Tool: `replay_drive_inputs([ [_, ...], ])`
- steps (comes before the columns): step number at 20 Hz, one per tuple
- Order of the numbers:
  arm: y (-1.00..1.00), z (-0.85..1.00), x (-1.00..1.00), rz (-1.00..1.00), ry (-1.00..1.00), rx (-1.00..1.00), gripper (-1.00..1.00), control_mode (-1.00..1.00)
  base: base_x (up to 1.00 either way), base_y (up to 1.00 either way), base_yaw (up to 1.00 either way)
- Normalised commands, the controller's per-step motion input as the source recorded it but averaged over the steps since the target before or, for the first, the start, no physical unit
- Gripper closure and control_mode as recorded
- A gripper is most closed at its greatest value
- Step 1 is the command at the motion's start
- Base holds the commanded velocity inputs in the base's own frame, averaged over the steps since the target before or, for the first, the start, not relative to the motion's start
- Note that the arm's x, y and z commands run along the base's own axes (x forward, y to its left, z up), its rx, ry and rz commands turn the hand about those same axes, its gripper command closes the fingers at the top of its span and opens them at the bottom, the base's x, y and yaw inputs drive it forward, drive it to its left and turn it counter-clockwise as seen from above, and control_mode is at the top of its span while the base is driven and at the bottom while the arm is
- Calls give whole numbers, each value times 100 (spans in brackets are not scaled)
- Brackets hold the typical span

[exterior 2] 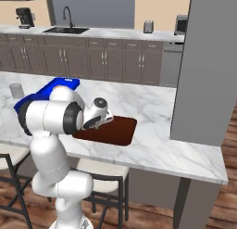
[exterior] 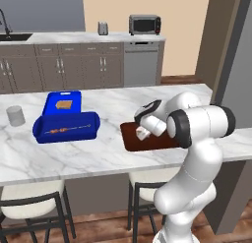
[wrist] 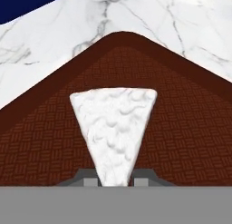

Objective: Take the cakes from the fridge and place them on the empty tray on the dining counter.

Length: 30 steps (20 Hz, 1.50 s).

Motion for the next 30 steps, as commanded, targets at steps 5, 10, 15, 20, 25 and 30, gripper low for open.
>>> replay_drive_inputs([
  [5, 0, -24, 10, 0, 2, 0, 100, -100, 0, 0, 0],
  [10, 0, -22, 12, 0, 1, 0, 100, -100, 0, 0, 0],
  [15, 0, -22, 14, 0, 2, 0, 100, -100, 0, 0, 0],
  [20, 0, -11, 6, 0, 3, 0, -100, -100, 0, 0, 0],
  [25, 0, 0, 0, 0, 0, 0, -100, -100, 0, 0, 0],
  [30, -6, 16, -12, 0, 0, 0, -100, -100, 0, 0, 0],
])
